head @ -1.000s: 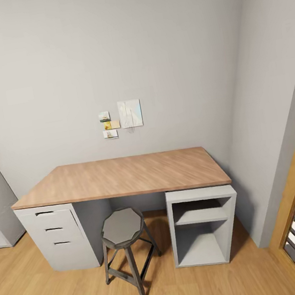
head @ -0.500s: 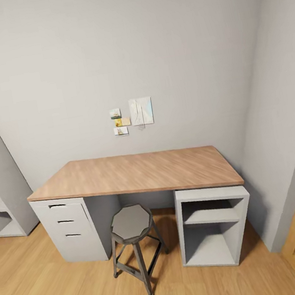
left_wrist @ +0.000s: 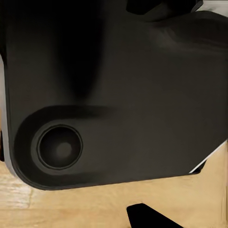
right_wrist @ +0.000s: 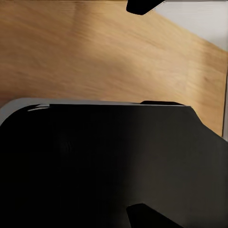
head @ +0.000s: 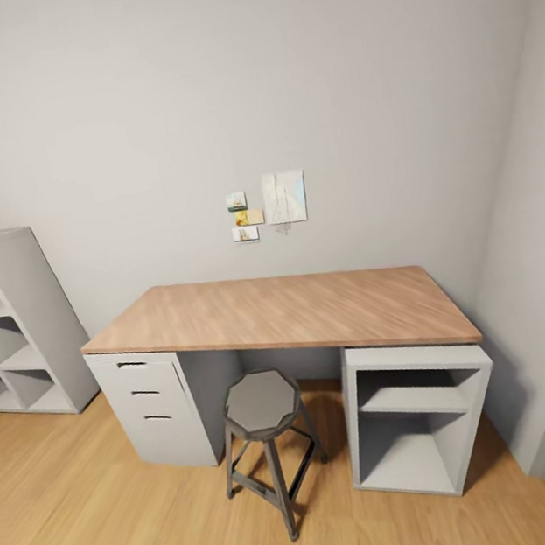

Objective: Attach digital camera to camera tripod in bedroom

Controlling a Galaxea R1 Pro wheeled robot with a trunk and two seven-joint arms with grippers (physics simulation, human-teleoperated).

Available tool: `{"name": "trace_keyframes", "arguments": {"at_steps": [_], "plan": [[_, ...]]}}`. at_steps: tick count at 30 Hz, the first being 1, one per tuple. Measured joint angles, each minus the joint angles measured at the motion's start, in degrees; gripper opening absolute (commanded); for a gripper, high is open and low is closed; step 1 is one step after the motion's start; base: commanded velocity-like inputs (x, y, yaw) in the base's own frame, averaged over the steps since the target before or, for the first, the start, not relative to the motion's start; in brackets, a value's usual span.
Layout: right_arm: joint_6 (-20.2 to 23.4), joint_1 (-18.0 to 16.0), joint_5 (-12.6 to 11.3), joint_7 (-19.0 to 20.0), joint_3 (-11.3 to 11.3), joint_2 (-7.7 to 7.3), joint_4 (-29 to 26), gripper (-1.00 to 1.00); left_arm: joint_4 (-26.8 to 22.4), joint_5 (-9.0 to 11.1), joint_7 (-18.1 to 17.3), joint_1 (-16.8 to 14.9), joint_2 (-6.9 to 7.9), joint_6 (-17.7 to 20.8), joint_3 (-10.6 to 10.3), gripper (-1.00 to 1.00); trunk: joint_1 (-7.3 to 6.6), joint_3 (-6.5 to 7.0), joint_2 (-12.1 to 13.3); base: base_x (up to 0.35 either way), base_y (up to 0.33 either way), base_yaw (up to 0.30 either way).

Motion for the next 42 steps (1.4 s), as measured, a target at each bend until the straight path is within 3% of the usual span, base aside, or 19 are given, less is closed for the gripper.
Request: {"name": "trace_keyframes", "arguments": {"at_steps": [3,4,5,42], "plan": [[0.0,0.0,0.0,0.0,0.0,0.0,0.0,1.0,0.0,0.0,0.0,0.0,0.97,0.0,0.1,1.0,0.0,0.0,0.0,0.0,0.0,0.275],[0.0,0.0,0.0,0.0,0.0,0.0,0.1,1.0,0.0,0.0,0.0,0.0,2.4,0.0,0.2,1.0,0.0,-0.01,0.0,0.0,0.0,0.279],[0.0,0.0,0.0,0.0,0.0,0.06,1.1,1.0,0.0,0.0,-0.2,0.0,2.73,0.0,0.1,1.0,0.0,-0.01,0.0,0.0,0.0,0.279],[-0.1,0.0,0.0,0.1,0.0,0.18,1.4,1.0,0.0,0.0,-0.3,0.0,2.83,0.0,0.0,1.0,0.0,-0.01,0.0,0.0,0.0,0.279]]}}
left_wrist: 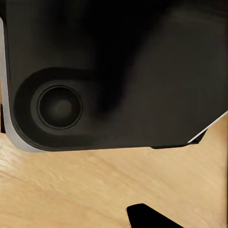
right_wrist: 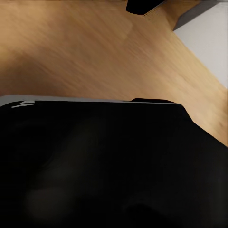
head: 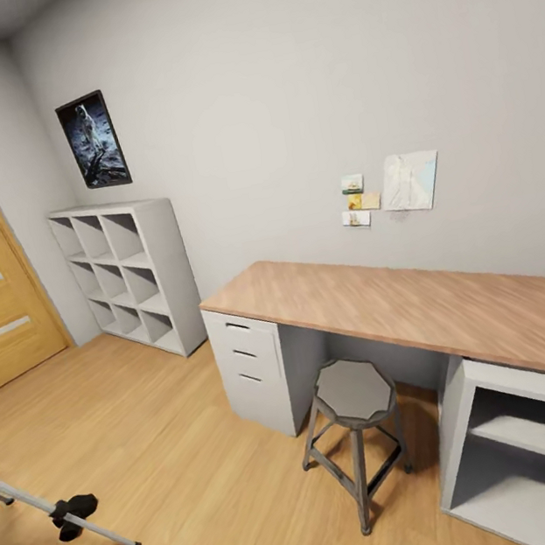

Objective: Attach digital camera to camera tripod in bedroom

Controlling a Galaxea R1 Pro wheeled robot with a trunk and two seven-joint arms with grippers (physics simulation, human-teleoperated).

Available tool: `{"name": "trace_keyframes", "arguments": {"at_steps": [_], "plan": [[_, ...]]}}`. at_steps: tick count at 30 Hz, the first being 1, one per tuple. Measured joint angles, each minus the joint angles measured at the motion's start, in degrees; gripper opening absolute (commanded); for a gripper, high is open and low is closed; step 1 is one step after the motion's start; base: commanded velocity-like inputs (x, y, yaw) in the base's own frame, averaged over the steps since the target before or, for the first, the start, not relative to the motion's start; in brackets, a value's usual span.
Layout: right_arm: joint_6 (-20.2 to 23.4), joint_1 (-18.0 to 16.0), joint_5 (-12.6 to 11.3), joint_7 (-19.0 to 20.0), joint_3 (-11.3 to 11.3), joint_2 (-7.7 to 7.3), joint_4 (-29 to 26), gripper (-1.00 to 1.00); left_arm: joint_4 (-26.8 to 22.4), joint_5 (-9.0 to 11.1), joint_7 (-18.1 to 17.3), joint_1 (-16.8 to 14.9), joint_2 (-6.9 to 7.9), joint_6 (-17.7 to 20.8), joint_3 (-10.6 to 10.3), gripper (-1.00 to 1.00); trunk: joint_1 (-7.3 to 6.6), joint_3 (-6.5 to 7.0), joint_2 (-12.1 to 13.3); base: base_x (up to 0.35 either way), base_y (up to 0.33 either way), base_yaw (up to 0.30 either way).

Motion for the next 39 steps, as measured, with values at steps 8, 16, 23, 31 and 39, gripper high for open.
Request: {"name": "trace_keyframes", "arguments": {"at_steps": [8,16,23,31,39], "plan": [[-0.1,0.0,0.0,0.0,0.0,0.0,0.0,1.0,0.0,0.0,0.0,0.0,0.0,0.0,0.0,1.0,0.0,0.0,0.0,0.0,0.0,0.279],[-0.1,0.0,0.0,0.0,0.0,0.0,0.0,1.0,0.0,0.0,0.0,0.0,0.0,0.0,0.0,1.0,0.0,0.0,0.0,0.0,0.0,0.279],[-0.1,0.0,0.0,0.0,0.0,0.0,0.0,1.0,0.0,0.0,0.0,0.0,0.0,0.0,0.0,1.0,0.0,0.0,0.0,0.0,0.0,0.279],[-0.1,0.0,0.0,0.0,0.0,0.0,0.0,1.0,0.1,0.0,0.0,0.0,0.0,0.0,-0.1,1.0,-0.01,0.0,0.0,0.034,0.0,0.279],[-0.1,0.0,0.0,0.0,0.0,0.0,0.0,1.0,0.1,0.0,0.0,0.0,-0.04,0.0,-0.1,1.0,-0.02,0.0,0.0,0.158,0.0,0.279]]}}
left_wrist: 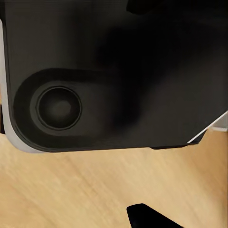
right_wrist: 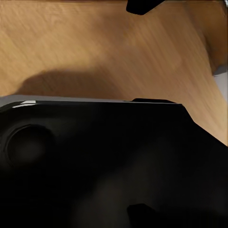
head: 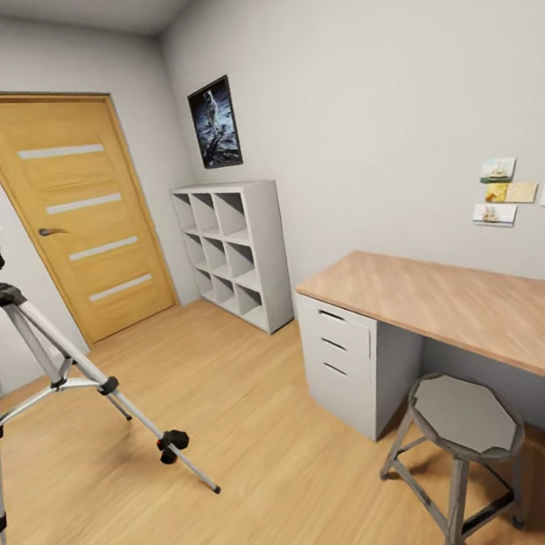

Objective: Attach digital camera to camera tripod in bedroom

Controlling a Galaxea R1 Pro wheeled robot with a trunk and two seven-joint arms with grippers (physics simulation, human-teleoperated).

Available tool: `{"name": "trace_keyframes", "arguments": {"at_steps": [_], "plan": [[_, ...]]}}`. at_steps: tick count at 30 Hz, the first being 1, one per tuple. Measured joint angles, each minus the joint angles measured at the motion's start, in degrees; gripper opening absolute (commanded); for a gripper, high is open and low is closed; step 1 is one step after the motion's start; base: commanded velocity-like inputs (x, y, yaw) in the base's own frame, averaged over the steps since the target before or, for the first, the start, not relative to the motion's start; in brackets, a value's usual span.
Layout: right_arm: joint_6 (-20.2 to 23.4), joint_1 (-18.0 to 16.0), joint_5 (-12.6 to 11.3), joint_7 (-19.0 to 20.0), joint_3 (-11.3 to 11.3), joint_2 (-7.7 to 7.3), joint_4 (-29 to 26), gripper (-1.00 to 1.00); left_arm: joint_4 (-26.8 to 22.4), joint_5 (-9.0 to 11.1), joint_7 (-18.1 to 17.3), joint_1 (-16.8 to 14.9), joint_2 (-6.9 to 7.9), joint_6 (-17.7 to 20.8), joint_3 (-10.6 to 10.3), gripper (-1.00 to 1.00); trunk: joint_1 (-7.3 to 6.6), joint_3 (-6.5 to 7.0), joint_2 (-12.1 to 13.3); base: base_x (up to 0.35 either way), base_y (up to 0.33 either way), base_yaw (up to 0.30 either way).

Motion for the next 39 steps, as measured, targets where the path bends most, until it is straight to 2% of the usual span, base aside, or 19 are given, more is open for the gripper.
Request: {"name": "trace_keyframes", "arguments": {"at_steps": [8,23,39], "plan": [[0.0,0.0,0.0,0.0,0.0,0.0,0.0,1.0,0.0,0.0,0.0,0.0,-0.04,0.0,0.0,1.0,0.01,0.0,0.0,0.14,0.0,0.279],[0.0,0.0,0.0,0.1,0.0,0.0,0.0,1.0,0.0,0.0,0.1,0.0,-0.05,0.0,0.0,1.0,0.02,0.0,0.0,0.018,0.0,0.235],[0.0,0.0,0.0,0.2,0.0,0.0,0.0,1.0,0.0,0.0,0.1,0.0,-0.13,0.0,0.0,1.0,0.02,0.0,0.0,0.001,0.0,0.062]]}}
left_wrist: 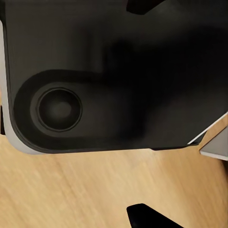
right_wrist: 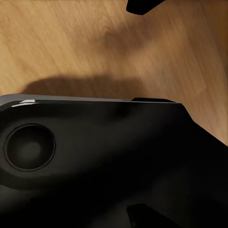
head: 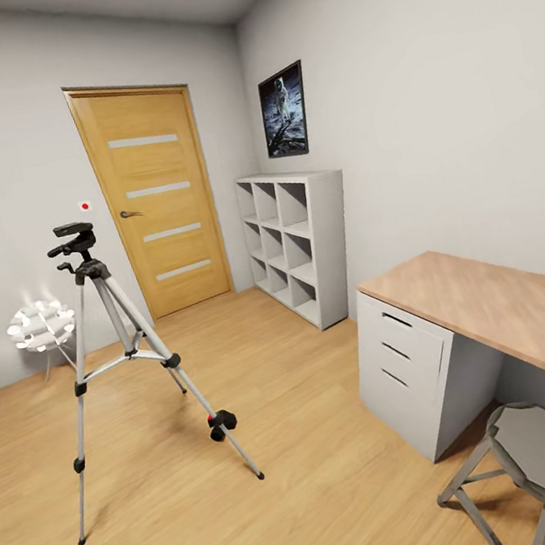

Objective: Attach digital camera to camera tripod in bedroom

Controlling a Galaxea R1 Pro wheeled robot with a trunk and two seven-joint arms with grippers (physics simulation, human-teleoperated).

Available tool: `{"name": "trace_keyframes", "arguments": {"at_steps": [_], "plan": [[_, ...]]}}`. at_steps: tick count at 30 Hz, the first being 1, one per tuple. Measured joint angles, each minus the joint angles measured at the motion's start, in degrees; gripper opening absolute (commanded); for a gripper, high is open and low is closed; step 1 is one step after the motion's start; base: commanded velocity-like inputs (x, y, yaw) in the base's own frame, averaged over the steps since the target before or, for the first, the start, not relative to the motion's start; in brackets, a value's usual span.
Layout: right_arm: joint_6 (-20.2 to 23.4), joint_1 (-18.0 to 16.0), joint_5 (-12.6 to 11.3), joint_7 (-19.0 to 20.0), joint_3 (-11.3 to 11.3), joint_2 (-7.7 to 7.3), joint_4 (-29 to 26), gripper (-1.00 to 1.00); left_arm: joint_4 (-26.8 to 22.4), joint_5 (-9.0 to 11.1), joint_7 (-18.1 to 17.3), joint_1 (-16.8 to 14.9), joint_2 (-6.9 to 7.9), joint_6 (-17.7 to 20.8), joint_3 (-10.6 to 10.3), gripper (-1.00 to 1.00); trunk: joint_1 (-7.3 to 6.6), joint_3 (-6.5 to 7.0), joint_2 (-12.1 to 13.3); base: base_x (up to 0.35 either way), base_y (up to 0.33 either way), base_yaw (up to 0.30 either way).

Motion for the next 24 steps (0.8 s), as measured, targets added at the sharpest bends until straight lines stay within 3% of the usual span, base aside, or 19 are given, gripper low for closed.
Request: {"name": "trace_keyframes", "arguments": {"at_steps": [13,24], "plan": [[0.0,0.0,0.0,0.0,0.0,0.0,0.0,1.0,0.0,0.0,0.0,0.0,-0.01,0.0,0.0,1.0,-0.01,0.0,0.0,0.015,0.0,0.0],[0.0,0.0,0.0,0.0,0.0,0.0,0.0,1.0,0.0,0.0,0.0,0.0,-0.01,0.0,0.0,1.0,-0.02,0.0,0.0,0.171,-0.029,0.0]]}}
